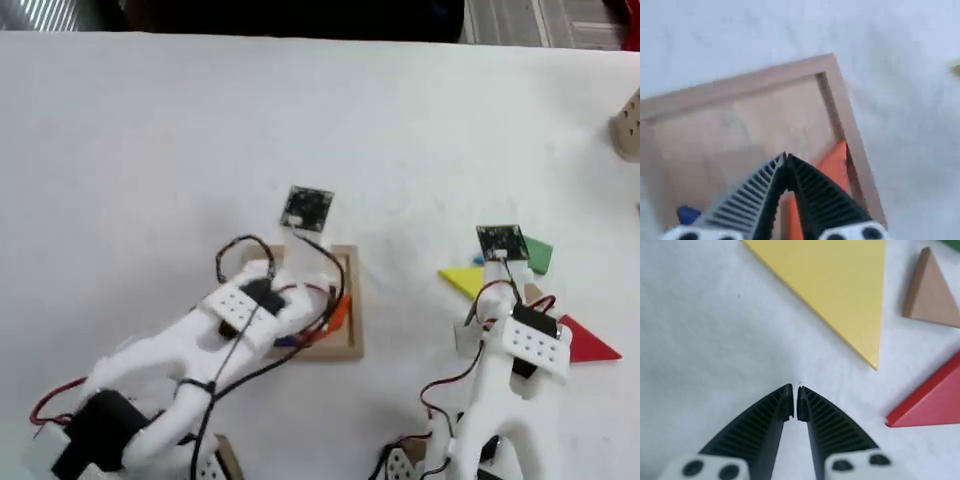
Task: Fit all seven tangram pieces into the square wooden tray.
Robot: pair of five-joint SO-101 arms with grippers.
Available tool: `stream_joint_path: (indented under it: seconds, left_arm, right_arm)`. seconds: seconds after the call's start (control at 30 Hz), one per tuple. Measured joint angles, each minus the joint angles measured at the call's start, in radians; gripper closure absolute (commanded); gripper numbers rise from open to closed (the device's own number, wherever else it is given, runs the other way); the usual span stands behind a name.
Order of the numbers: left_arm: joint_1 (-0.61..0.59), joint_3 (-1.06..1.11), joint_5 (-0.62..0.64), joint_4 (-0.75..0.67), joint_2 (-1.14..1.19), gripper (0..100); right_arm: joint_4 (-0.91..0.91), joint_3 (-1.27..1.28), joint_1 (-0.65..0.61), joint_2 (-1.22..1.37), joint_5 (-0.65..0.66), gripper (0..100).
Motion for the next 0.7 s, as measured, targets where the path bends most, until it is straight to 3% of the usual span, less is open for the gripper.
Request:
stream_joint_path:
  seconds: [0.13,0.33,0.7]
  left_arm:
    - [0.018,0.02,-0.002,0.127,-0.164,98]
    - [0.126,0.206,-0.11,0.175,-0.365,98]
    - [0.144,0.083,-0.12,0.19,-0.08,98]
  right_arm:
    - [0.0,0.0,0.0,0.0,0.0,98.0]
    - [0.0,0.008,0.0,0.0,0.0,98.0]
    - [0.0,0.008,-0.003,0.0,0.0,98.0]
